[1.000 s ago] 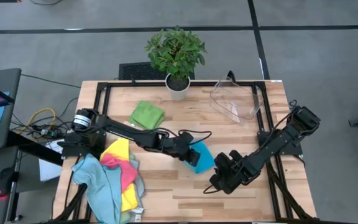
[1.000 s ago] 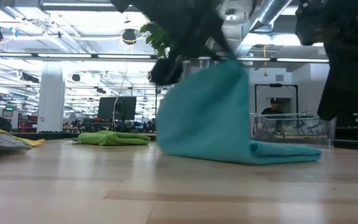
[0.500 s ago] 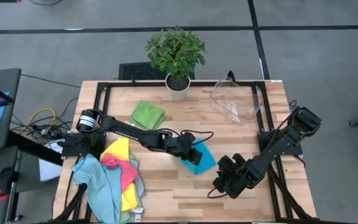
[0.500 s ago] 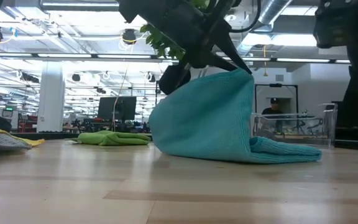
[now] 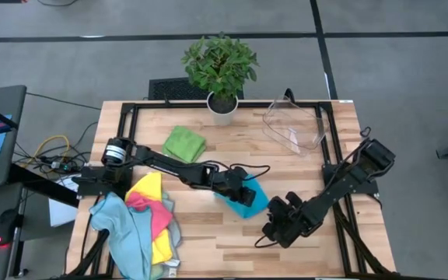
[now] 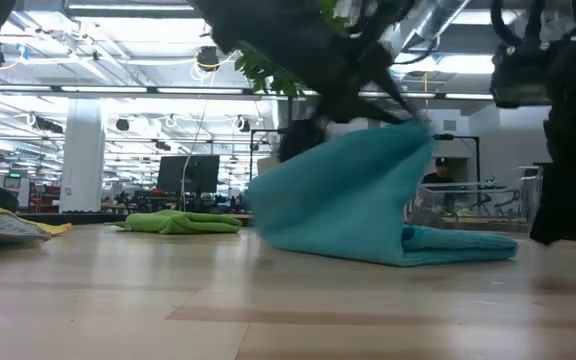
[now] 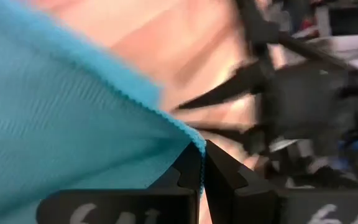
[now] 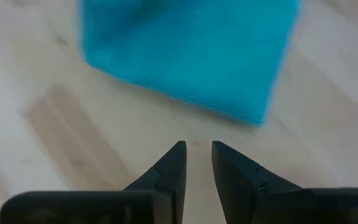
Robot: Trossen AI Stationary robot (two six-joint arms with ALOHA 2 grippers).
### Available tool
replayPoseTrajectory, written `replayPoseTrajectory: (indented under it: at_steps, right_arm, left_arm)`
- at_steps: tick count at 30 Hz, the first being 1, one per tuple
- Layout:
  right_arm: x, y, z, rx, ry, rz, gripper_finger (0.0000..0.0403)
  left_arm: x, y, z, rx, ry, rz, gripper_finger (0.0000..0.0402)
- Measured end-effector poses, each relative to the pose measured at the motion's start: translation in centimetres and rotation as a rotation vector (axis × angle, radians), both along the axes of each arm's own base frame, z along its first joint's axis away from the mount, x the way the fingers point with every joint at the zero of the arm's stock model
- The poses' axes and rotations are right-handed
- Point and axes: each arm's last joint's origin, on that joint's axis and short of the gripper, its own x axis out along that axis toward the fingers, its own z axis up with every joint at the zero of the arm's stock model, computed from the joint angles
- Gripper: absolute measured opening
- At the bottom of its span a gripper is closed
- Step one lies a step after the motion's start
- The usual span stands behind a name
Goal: Fold microfiber towels
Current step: Fold the blue microfiber towel
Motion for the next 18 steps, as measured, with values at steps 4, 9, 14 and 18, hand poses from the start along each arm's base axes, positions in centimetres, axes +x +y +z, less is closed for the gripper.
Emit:
replayPoseTrajectory:
  at_steps: [4,9,14,18]
  right_arm:
    - [0.4,0.5,-1.1,0.029,0.012,0.008,0.0102]
    - [0.4,0.8,-1.4,0.034,0.007,0.014,0.0102]
    - [0.5,0.6,-1.3,0.033,0.009,0.015,0.0102]
    - [0.6,0.7,-1.3,0.033,0.006,0.015,0.0102]
  left_arm:
    - [1.4,-0.2,0.2,0.024,-0.011,-0.033,0.0000]
    - [2.5,0.1,0.4,0.064,0.006,-0.050,0.0000]
    - [2.8,0.9,-0.2,0.079,0.023,-0.047,0.0000]
    - [3.1,1.0,-1.3,0.052,0.038,-0.078,0.0000]
